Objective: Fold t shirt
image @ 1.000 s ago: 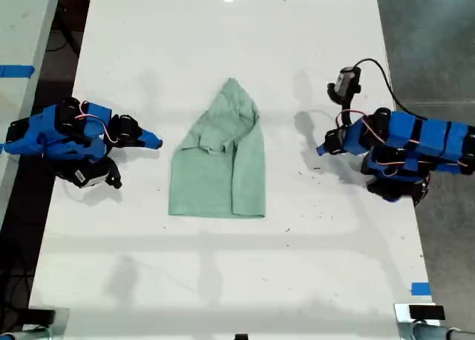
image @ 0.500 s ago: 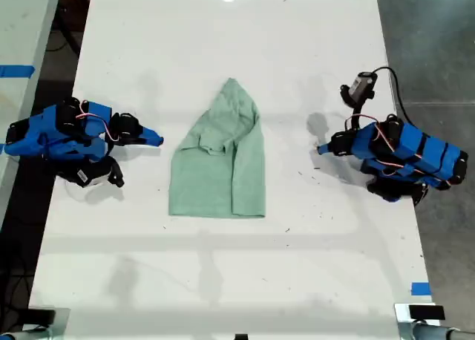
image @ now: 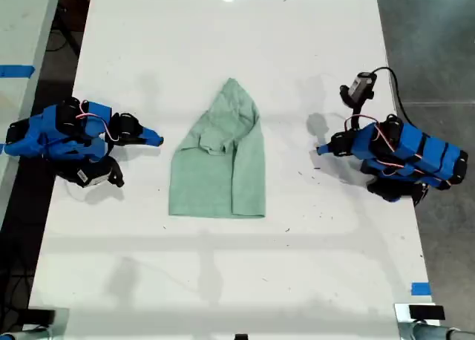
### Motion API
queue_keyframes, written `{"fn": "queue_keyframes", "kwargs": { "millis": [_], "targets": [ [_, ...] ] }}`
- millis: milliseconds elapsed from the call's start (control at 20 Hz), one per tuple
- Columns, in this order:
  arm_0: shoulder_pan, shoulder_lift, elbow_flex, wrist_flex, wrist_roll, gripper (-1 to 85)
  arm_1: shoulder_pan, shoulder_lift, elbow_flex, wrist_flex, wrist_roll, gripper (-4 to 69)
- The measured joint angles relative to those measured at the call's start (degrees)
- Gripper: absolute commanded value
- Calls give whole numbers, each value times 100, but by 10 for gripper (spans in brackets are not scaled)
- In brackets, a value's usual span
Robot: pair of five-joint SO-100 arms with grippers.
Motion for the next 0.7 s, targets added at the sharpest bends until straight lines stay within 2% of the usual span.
{"fn": "queue_keyframes", "kwargs": {
  "millis": [700],
  "targets": [
    [0,0,0,0,0,1,0,0,0,0,0,38]
  ]
}}
